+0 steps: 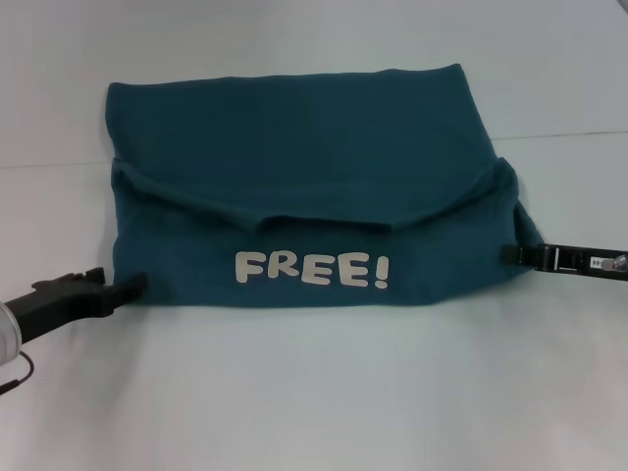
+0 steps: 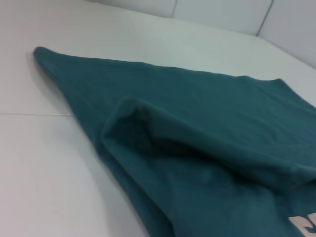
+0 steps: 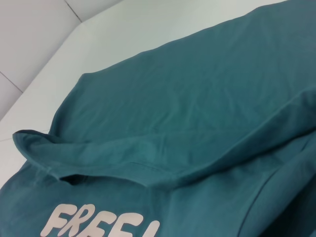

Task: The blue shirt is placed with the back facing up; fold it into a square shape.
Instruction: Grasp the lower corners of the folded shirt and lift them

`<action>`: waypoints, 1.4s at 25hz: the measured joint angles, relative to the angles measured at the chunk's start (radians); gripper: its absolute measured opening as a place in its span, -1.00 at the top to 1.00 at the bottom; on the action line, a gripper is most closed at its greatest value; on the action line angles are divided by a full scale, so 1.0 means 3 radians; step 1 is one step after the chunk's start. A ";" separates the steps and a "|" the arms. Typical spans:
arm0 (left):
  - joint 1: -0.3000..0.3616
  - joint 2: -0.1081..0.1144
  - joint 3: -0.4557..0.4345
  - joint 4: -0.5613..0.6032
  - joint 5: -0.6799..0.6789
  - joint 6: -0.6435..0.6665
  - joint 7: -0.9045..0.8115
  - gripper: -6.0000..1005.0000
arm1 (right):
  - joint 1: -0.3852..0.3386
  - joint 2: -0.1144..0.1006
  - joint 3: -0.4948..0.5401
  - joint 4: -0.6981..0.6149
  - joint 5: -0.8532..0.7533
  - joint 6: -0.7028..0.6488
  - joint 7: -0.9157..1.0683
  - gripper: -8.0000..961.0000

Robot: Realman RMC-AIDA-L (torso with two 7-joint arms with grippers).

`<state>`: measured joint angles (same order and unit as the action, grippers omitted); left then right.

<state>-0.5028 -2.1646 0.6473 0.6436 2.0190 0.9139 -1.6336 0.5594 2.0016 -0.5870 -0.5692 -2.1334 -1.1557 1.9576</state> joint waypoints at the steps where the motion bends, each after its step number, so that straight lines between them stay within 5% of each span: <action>1: -0.0003 0.0000 0.0004 -0.0003 0.0000 -0.0021 0.0000 -0.42 | 0.0000 0.0000 0.0000 0.0000 0.0000 0.0000 0.0000 0.93; 22: -0.0032 0.0006 0.0234 -0.0037 0.0004 0.0001 -0.0002 -0.42 | -0.0009 0.0004 -0.0002 0.0000 -0.0001 0.0027 -0.0015 0.93; 35: -0.0035 0.0006 0.0278 0.0026 0.0009 -0.0033 -0.0021 0.19 | -0.0009 0.0021 -0.0002 0.0000 -0.0001 0.0033 -0.0016 0.93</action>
<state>-0.5134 -2.1629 0.7308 0.6514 2.0217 0.9039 -1.6398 0.5567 2.0077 -0.5875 -0.5691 -2.1337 -1.1457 1.9527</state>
